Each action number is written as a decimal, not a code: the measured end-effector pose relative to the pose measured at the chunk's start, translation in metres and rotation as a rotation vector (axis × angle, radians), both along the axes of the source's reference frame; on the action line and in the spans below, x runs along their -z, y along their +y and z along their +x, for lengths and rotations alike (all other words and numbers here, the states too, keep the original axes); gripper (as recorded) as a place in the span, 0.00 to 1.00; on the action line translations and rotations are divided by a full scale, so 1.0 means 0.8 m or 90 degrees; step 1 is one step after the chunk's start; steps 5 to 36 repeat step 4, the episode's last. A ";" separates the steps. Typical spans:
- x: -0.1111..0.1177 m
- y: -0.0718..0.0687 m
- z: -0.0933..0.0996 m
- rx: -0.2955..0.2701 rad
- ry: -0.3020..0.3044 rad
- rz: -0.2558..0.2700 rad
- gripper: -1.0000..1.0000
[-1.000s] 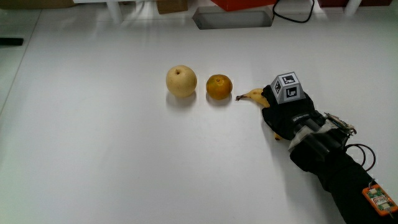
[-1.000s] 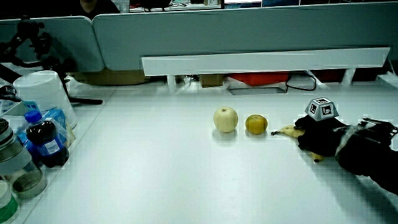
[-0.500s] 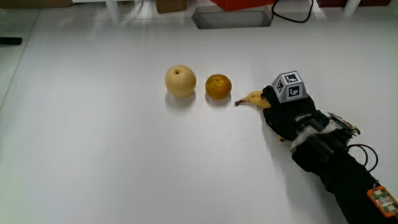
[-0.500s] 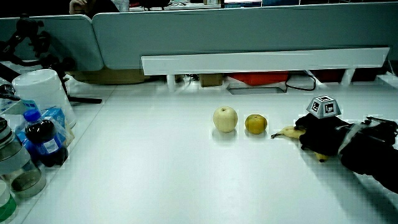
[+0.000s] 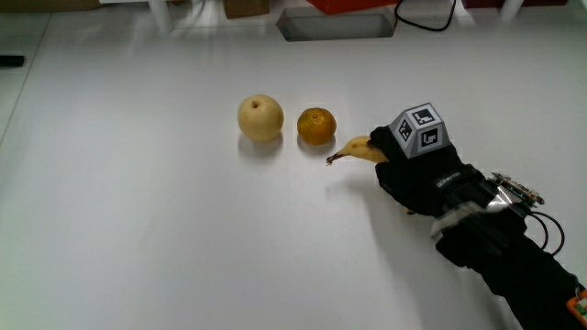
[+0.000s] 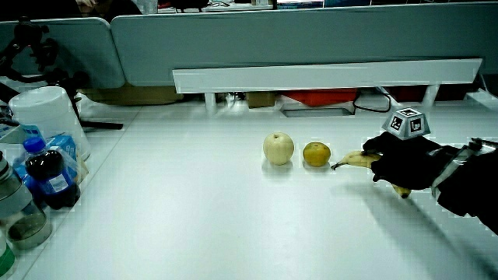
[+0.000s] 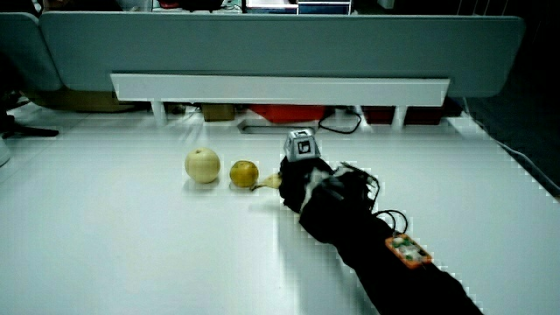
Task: Pick banana
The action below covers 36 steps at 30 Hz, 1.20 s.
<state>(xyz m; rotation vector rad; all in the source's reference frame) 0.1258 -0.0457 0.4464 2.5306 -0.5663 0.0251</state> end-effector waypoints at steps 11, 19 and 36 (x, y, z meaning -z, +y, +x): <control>0.031 0.023 -0.014 0.048 -0.036 0.032 1.00; 0.031 0.023 -0.014 0.048 -0.036 0.032 1.00; 0.031 0.023 -0.014 0.048 -0.036 0.032 1.00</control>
